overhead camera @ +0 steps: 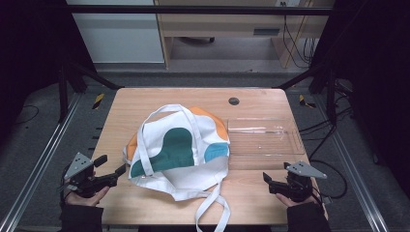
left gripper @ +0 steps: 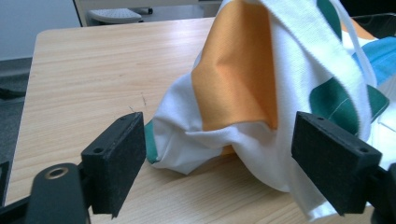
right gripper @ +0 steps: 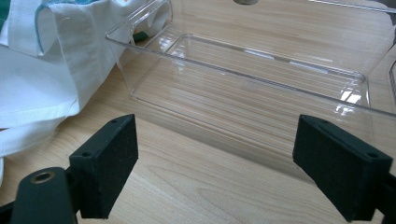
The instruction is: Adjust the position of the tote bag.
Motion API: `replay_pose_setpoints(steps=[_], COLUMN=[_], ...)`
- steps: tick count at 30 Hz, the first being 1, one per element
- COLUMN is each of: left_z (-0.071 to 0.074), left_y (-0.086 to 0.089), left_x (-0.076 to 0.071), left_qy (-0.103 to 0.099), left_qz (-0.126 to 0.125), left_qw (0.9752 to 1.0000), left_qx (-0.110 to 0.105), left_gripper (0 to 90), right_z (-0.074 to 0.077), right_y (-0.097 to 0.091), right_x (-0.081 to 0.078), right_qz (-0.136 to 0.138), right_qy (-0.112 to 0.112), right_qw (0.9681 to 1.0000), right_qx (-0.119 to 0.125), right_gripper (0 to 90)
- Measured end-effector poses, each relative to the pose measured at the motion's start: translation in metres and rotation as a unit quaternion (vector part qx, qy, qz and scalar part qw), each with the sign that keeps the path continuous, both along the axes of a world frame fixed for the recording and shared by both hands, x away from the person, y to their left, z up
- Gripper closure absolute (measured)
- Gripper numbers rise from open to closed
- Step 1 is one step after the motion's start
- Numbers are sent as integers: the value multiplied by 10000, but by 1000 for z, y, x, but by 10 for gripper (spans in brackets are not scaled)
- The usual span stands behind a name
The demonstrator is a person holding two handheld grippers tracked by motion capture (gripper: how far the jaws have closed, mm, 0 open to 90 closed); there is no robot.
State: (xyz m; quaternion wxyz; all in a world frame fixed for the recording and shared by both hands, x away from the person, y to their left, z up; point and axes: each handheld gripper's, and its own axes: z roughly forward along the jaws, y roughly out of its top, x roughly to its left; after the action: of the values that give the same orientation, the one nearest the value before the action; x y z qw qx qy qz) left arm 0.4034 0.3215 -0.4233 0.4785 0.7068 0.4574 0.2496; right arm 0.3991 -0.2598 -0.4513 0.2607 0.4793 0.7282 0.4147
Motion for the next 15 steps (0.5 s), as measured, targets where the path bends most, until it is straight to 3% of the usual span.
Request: replay_pose_setpoints(steps=[15], left_z=[4], left_y=[-12], left_x=[-12], left_qy=[-149], left_qz=[-198], left_qw=[9997], left_qx=[60], left_gripper=[251], right_z=[2], right_y=[13], right_x=[-1], right_qz=[220], right_qy=[-16], right_qw=[9998], right_qx=[-20], right_gripper=[185])
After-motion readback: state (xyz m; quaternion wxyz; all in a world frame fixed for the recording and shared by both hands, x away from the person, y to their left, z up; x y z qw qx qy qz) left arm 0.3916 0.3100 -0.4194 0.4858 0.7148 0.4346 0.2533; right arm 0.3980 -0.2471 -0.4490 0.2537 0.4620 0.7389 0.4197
